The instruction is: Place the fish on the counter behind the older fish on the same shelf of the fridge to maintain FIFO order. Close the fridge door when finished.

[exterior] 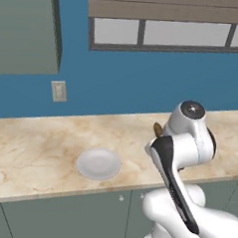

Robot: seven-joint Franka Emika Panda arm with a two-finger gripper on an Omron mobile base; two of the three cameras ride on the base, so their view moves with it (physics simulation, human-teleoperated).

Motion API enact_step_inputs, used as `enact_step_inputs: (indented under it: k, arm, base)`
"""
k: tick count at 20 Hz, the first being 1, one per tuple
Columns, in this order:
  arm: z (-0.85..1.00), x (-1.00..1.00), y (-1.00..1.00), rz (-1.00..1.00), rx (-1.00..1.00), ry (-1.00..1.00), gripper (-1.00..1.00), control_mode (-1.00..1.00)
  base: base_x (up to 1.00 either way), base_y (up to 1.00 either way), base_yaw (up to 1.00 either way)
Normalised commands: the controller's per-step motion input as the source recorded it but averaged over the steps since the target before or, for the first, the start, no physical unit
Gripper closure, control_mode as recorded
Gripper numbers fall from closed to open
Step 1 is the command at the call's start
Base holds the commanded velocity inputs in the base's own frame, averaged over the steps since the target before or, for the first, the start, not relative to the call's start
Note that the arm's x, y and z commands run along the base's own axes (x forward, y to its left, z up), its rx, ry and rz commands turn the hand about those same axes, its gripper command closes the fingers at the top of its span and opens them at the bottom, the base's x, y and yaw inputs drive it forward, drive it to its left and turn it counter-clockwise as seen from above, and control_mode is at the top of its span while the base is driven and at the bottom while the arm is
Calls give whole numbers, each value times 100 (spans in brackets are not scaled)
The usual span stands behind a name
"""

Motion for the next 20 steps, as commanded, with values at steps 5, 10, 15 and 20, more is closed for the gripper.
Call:
enact_step_inputs:
  k: [5,10,15,20]
  arm:
    - [0,0,0,0,0,0,100,100]
    - [0,0,0,0,0,0,100,100]
    - [0,0,0,0,0,0,100,100]
    - [0,0,0,0,0,0,100,100]
  base:
    - [-62,-3,0]
    - [-100,-1,-19]
    - [-100,-12,-53]
    - [-56,-5,-78]
